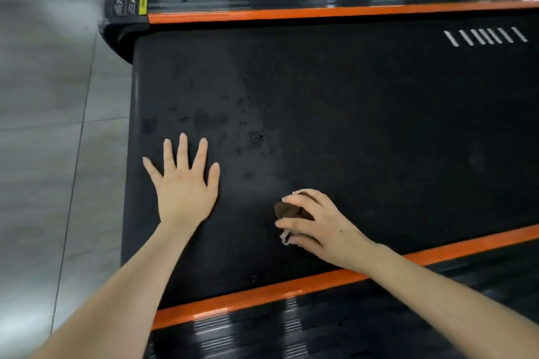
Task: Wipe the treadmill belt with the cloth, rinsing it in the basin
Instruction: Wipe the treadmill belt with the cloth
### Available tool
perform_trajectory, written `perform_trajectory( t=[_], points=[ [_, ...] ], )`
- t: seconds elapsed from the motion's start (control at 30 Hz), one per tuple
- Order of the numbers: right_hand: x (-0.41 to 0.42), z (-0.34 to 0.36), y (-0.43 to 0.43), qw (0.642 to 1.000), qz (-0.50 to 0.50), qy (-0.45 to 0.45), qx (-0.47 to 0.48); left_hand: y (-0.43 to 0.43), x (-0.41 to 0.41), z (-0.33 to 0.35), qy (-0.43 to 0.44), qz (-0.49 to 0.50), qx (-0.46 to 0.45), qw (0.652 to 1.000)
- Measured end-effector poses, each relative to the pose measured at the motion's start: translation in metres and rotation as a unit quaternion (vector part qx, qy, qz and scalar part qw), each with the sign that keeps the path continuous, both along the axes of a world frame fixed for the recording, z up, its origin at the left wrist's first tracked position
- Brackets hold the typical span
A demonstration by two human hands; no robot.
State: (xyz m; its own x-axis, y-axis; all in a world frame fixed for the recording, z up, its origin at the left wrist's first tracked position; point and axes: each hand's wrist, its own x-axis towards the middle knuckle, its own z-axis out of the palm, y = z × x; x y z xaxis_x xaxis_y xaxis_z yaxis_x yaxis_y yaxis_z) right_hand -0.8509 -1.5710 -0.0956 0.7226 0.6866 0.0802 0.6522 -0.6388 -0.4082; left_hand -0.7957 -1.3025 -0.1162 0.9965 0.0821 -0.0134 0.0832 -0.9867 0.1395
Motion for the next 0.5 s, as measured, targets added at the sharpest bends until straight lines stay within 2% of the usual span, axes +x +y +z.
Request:
perform_trajectory(
  t=[0.1,0.2,0.27,0.33,0.43,0.5],
  points=[
    [0.036,-0.004,0.015,0.998,0.015,-0.062,0.012,-0.003,-0.001,0.000,0.004,-0.002,0.013,1.000],
    [0.118,-0.013,0.060,0.990,-0.088,-0.096,0.061,-0.001,0.001,-0.003,0.002,0.000,0.022,1.000],
    [0.171,-0.010,0.088,0.977,-0.186,-0.077,0.076,0.000,0.002,-0.006,-0.003,0.003,0.022,1.000],
    [0.189,-0.008,0.102,0.969,-0.231,-0.052,0.072,0.001,0.004,-0.007,-0.007,0.007,0.016,1.000],
    [0.141,-0.008,0.092,0.983,-0.153,-0.072,0.066,0.001,0.003,-0.007,-0.008,0.005,0.016,1.000],
    [0.087,-0.005,0.075,0.994,-0.078,-0.045,0.063,0.000,0.003,-0.007,-0.011,0.003,0.014,1.000]
  ],
)
